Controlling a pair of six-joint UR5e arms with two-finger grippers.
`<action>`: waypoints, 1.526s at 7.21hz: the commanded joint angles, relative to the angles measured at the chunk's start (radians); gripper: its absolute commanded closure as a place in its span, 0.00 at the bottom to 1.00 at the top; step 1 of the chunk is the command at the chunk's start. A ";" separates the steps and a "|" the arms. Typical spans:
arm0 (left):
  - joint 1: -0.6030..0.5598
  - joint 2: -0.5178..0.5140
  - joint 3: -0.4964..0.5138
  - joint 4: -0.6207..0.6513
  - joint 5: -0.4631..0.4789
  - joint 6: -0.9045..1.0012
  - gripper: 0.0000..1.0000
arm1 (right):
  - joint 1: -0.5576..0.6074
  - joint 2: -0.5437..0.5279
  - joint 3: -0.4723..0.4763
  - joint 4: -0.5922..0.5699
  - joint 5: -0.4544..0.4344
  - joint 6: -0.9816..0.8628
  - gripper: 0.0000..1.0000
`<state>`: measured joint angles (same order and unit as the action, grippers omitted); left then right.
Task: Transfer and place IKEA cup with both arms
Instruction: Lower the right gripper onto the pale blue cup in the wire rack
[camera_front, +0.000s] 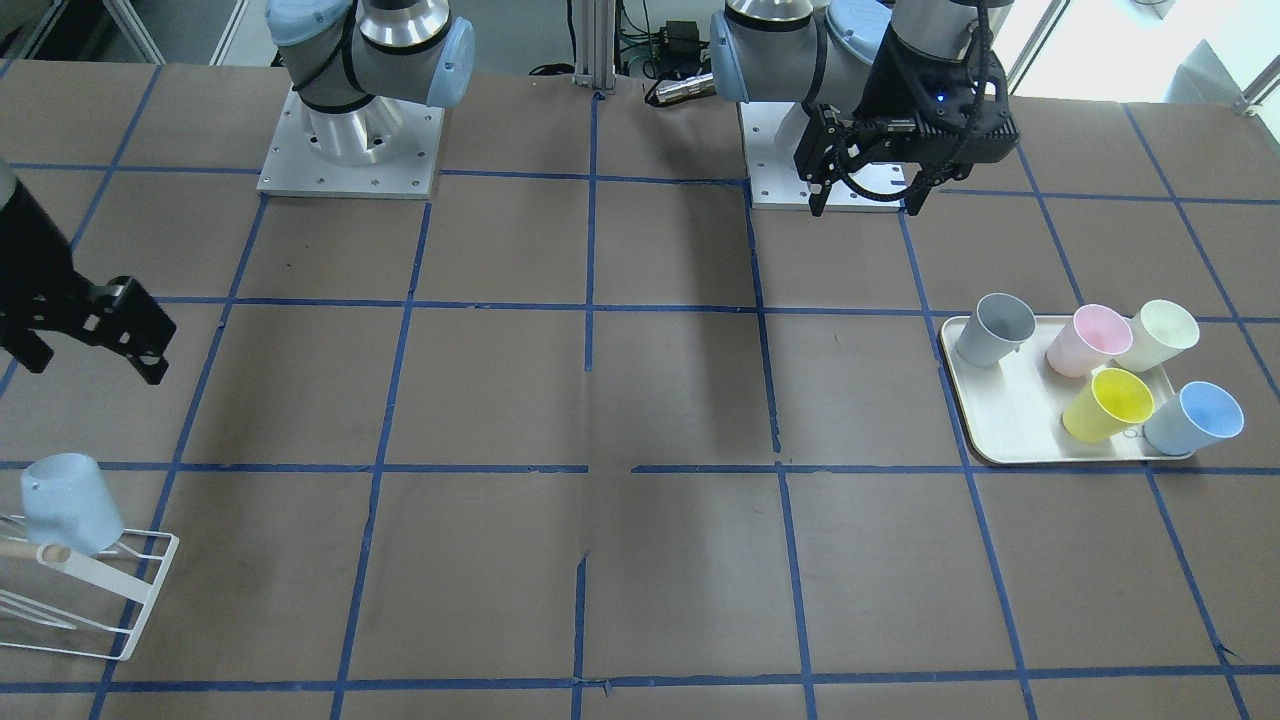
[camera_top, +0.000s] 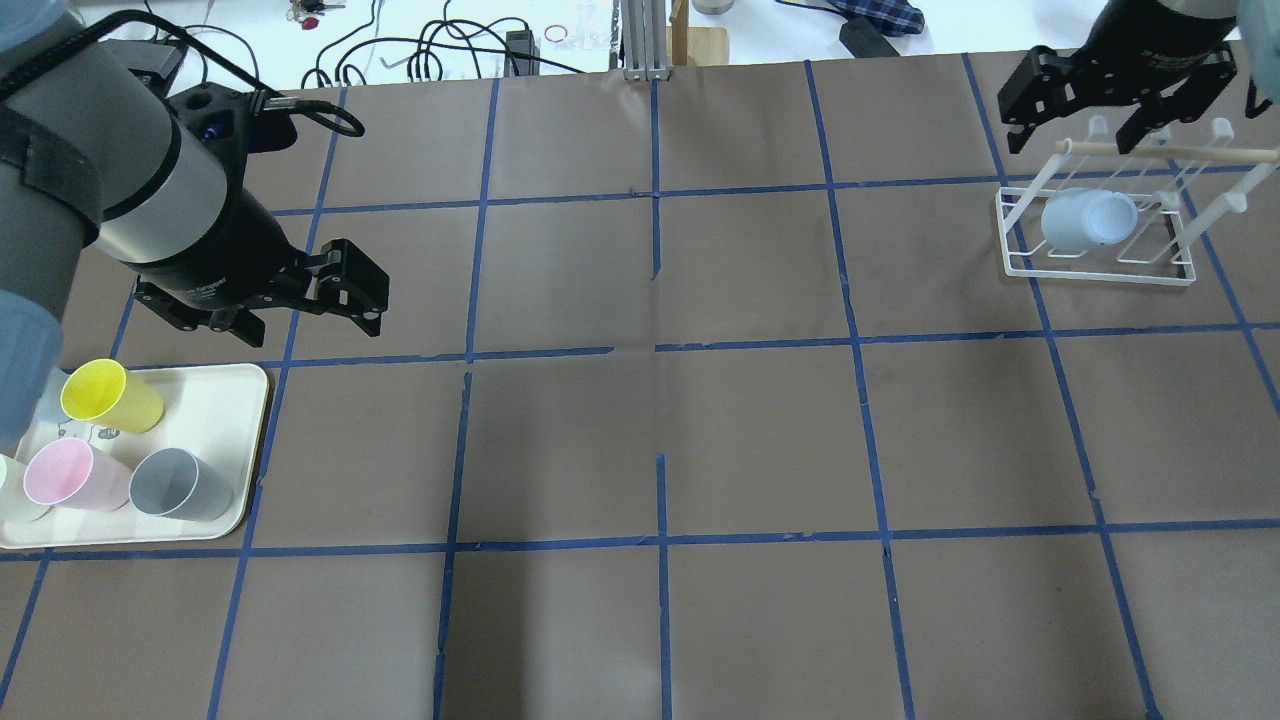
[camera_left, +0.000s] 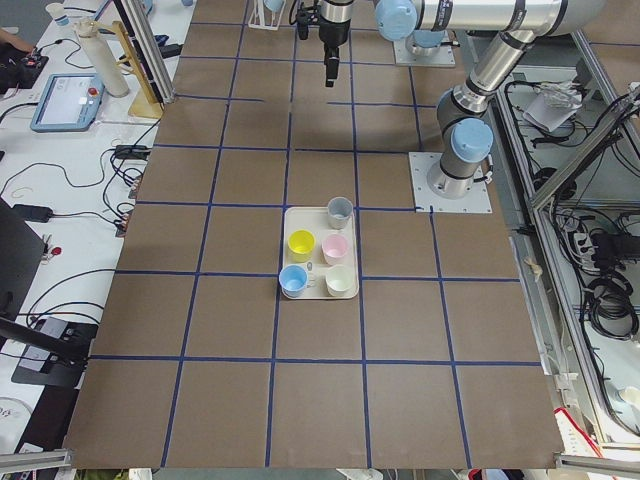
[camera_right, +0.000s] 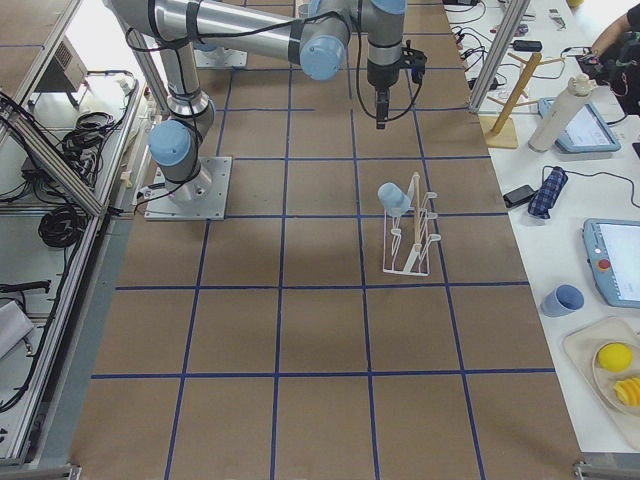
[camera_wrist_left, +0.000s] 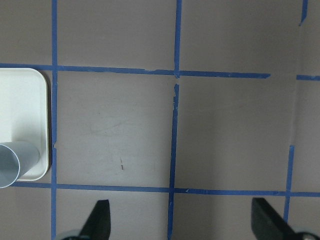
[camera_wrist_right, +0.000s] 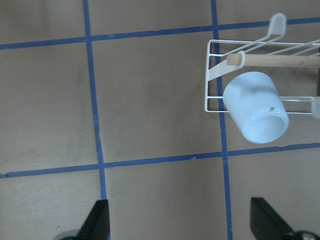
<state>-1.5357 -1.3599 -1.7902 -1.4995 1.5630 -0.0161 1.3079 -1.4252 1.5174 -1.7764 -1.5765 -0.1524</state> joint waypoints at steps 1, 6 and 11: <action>0.002 0.002 0.002 0.001 -0.004 -0.002 0.00 | -0.099 0.083 0.004 -0.092 -0.004 -0.109 0.00; 0.003 -0.027 -0.012 0.057 -0.003 0.005 0.00 | -0.113 0.198 0.041 -0.244 -0.060 -0.207 0.00; 0.005 -0.047 -0.014 0.065 -0.004 -0.005 0.00 | -0.110 0.223 0.092 -0.287 -0.063 -0.202 0.00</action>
<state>-1.5309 -1.4051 -1.8035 -1.4342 1.5598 -0.0212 1.1975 -1.2090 1.6033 -2.0595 -1.6374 -0.3544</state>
